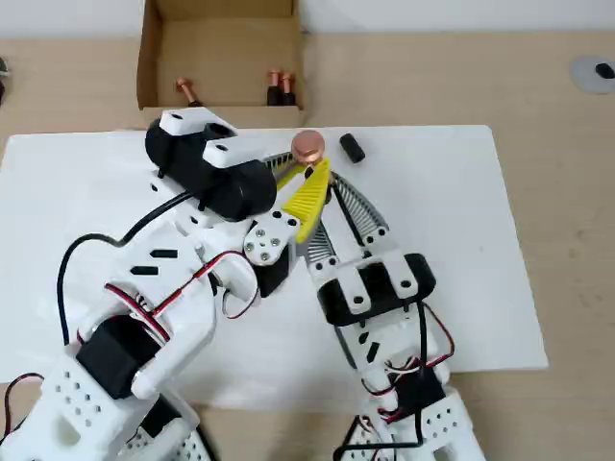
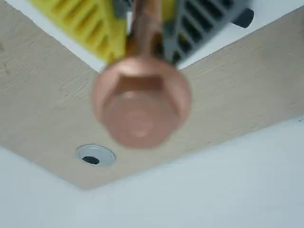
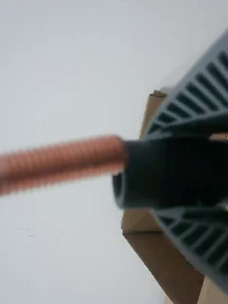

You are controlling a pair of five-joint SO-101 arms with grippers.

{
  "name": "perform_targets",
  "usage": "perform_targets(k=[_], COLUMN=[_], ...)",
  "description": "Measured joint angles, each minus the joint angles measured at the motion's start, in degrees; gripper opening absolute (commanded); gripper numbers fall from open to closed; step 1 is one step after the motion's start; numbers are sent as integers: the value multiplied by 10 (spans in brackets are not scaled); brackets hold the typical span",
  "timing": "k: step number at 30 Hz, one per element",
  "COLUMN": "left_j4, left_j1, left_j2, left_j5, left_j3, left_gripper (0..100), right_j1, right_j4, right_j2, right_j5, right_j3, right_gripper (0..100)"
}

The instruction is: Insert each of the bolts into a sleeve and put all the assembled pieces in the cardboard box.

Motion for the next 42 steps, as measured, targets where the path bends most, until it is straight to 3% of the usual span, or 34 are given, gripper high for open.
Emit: perform_targets(k=[11,31,42], left_j4=[1,2,-6], left_j1=[-39,-21,-21], left_j2=[1,2,-8], left_j5=[1,1,-2], left_j3=[1,2,65], left_gripper=[7,7,7], right_j1=[-2,-2,-2], right_j4=[0,0,2], right_j2=[0,0,1], right_j5=[0,0,1], right_j3=[0,0,0], right_gripper=[10,10,10])
